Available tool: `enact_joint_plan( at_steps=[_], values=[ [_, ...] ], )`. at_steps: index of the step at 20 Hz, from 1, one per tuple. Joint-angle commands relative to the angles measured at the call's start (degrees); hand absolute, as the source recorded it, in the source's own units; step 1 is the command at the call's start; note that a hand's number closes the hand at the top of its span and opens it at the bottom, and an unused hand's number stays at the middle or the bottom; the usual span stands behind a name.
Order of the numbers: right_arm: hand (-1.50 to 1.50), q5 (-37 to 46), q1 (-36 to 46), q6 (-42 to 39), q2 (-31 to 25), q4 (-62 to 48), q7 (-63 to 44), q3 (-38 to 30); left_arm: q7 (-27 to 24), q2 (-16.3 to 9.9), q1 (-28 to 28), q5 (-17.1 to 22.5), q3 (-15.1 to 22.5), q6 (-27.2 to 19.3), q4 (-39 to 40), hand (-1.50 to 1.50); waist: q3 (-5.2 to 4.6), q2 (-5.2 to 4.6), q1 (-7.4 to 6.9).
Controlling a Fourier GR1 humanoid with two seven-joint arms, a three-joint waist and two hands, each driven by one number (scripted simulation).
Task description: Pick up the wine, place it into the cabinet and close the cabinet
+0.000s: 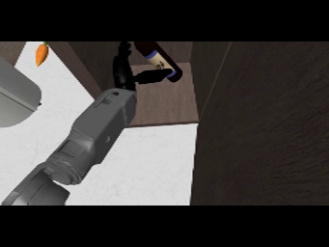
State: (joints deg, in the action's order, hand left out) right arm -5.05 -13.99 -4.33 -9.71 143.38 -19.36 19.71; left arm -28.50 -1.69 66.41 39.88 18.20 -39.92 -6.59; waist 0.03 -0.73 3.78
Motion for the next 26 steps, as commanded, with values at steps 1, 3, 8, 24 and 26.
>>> enact_joint_plan(
  at_steps=[1,3,8,24,26],
  values=[
    [-1.5,-2.61,-2.18,0.2,0.2,6.91,-1.4,0.6,-3.3,-3.69,-1.73,-0.65,-0.6,1.23,1.76,-1.5,-0.09,-0.5,0.27],
    [-1.5,-3.64,-1.08,0.4,0.33,7.62,-1.84,-0.88,-1.08,-4.28,-0.05,-0.98,-0.56,2.31,1.93,-1.5,-0.08,-0.36,-0.2],
    [-1.5,-6.47,-4.76,-1.97,-1.7,9.52,-1.7,-2.47,-5.48,-4.37,-1.68,-1.42,-1.09,6.59,-0.4,-1.5,-0.04,-0.06,-0.37],
    [-1.5,-7.73,-3.04,-0.78,-1.4,10.33,-3.81,-4.83,-8.82,0.28,-4.45,-1.69,-3.41,13.78,-12.54,-1.5,0.0,0.97,-3.33],
    [-1.5,-4.18,-0.76,1.24,0.35,8.78,-5.87,-1.99,-9.59,-0.4,-7.12,-2.36,-3.1,15.1,-15.33,-1.5,-0.05,0.96,-3.73]
  ],
)
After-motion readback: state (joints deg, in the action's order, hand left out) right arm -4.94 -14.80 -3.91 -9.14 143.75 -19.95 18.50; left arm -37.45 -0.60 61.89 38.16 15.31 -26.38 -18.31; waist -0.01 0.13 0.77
